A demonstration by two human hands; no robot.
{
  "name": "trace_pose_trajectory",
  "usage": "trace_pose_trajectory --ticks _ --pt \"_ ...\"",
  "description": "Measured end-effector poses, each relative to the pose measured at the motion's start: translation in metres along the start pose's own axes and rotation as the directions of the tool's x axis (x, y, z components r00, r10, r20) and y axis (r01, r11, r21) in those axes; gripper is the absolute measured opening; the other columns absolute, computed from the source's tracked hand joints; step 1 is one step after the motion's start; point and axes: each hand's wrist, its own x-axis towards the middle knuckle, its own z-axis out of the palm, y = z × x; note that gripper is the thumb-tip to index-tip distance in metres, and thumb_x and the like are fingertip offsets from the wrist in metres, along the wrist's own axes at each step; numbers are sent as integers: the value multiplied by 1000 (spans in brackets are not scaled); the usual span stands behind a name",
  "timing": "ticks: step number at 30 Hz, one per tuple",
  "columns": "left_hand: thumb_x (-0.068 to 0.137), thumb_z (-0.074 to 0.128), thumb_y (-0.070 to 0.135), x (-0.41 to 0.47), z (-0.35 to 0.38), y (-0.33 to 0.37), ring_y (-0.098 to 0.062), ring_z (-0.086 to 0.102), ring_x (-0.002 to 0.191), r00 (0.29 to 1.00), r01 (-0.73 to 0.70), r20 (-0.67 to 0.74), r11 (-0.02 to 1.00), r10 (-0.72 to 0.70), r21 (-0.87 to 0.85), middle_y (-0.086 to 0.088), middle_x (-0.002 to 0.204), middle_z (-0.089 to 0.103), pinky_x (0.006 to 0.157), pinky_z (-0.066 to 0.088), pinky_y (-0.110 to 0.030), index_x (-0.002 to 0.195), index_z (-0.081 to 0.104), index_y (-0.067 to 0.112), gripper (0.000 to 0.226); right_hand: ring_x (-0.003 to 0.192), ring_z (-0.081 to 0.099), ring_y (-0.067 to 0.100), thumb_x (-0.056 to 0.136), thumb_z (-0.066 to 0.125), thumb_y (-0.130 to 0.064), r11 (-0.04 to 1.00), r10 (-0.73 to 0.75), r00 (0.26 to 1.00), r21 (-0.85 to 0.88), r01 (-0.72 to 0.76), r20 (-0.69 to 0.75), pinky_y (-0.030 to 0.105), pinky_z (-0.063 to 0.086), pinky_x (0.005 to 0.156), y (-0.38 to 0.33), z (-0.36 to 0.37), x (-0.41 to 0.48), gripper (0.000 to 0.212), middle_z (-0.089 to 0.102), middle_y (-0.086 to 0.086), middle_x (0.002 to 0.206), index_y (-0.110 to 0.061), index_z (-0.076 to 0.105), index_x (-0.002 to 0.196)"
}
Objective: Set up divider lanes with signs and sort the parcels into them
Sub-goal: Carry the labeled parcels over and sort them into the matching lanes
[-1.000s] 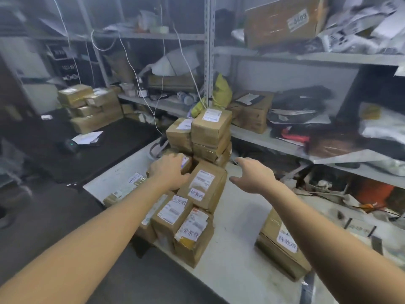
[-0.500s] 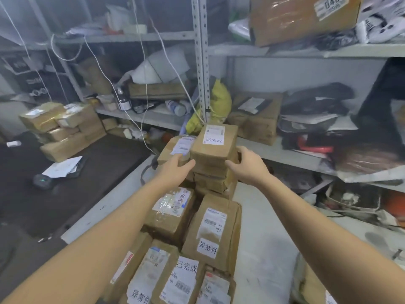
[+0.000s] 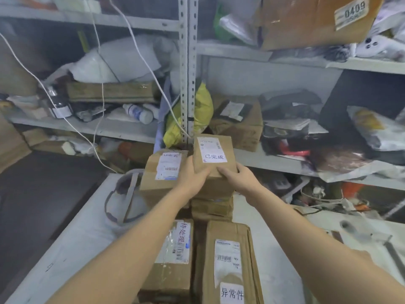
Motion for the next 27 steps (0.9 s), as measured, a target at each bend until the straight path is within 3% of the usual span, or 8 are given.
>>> trace_pose_trajectory --ticks 3,9,12,16,19,21,24,27 --pt "84 69 45 5 6 -7 -10 54 113 999 -48 2 998 48 -44 14 127 57 96 45 -33 137 43 36 60 104 64 15 90 66 -45 997 19 1000 74 -18 -13 30 53 82 3 -2 -3 45 67 -9 118 -31 58 132" --pt "87 70 33 -4 13 1 -6 56 104 996 -91 18 992 93 -85 16 116 59 74 42 -17 133 47 35 52 100 65 11 90 67 -43 988 22 999 152 -15 -45 21 46 70 10 -14 -22 40 70 -11 115 -31 62 128" --pt "85 71 36 -10 19 10 -9 57 107 991 -131 18 988 133 -76 16 118 59 79 46 -23 135 48 39 54 101 66 12 89 69 -43 984 16 997 175 -3 -72 23 49 73 12 -27 -32 38 70 -12 113 -31 64 125" --pt "87 71 30 -30 39 34 -2 57 100 974 -219 35 971 223 -99 15 119 60 57 46 -9 137 49 35 56 104 66 12 88 70 -43 978 -32 990 200 59 -138 29 56 81 15 -58 -53 41 70 -12 114 -33 63 127" --pt "87 72 25 -57 69 58 0 59 103 955 -275 68 950 287 -148 12 121 62 73 50 -9 138 49 26 56 103 65 12 88 69 -42 976 -51 974 195 95 -220 35 58 85 19 -95 -79 33 69 -14 111 -40 62 120" --pt "85 74 28 -76 98 72 -7 60 111 944 -292 108 942 312 -167 10 125 63 90 53 -25 139 49 25 59 99 64 8 90 68 -40 975 -63 963 190 116 -263 28 56 76 27 -127 -103 31 68 -15 110 -41 61 120" --pt "85 74 29 -115 149 94 -7 59 110 921 -339 144 927 362 -162 12 123 63 90 49 -24 138 49 26 59 94 62 3 91 67 -38 973 -75 944 184 140 -321 21 49 65 50 -182 -146 29 67 -17 108 -40 60 119" --pt "86 73 31 -168 210 115 -11 59 110 908 -333 206 926 365 -176 8 124 61 92 53 -32 139 48 27 58 99 62 7 89 69 -38 975 -63 925 173 136 -375 25 51 73 82 -244 -194 35 67 -15 110 -36 62 123"
